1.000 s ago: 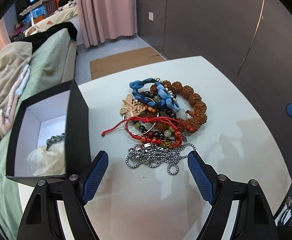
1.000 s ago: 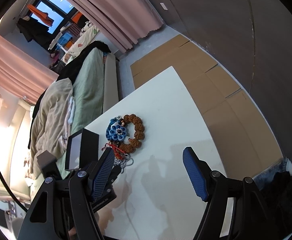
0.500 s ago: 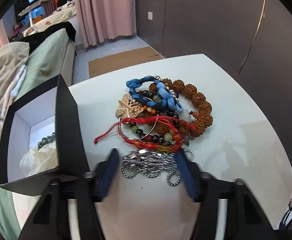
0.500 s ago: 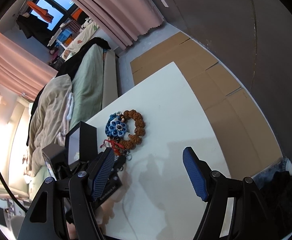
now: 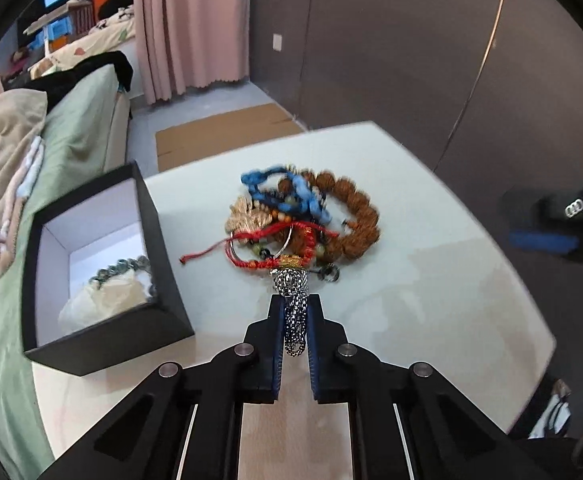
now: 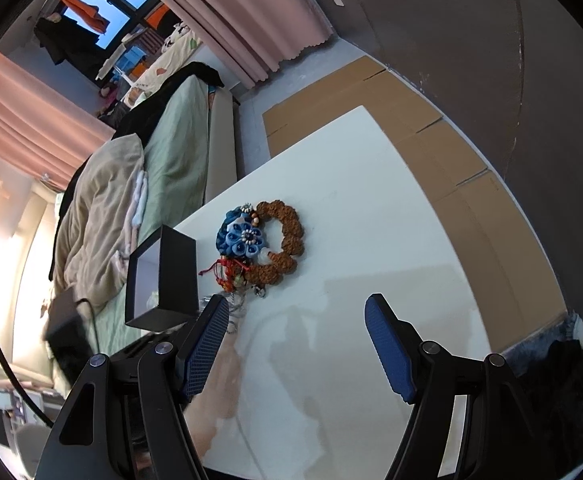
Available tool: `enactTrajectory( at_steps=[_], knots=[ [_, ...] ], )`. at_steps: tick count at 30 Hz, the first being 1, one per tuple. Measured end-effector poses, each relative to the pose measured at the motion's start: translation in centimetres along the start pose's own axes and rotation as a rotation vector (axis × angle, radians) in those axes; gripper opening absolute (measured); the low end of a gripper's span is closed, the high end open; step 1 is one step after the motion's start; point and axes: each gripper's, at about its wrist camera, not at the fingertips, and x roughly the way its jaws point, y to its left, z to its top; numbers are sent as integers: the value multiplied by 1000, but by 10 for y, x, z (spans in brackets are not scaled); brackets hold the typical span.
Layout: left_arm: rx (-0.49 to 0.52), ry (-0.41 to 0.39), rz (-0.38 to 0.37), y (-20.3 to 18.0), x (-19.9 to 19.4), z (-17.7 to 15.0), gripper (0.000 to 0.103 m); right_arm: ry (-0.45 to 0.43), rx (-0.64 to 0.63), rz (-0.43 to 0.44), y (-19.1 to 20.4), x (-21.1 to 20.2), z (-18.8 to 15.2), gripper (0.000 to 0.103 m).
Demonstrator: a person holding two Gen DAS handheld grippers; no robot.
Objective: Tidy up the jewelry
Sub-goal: 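Carry the silver chain into the box with left tool while right tool grasps red string bracelet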
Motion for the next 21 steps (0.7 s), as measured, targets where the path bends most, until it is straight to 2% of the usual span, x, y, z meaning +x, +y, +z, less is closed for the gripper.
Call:
enactTrajectory(
  at_steps=[8,14,19,21],
  knots=[
    [-62,-129,-55,14,-51,12,10,22,13,58,10,17,-2,71],
    [-126,-186,-64,35,-68,20,10,40,36,108,21,34,-1,71],
    [-170,-206,-56,55,-75,23,10,70,5,132,42,57,-2,62],
    [-191,-208,-52,64,-76,23,10,90,-4,132,49,67,-3,55]
  ],
)
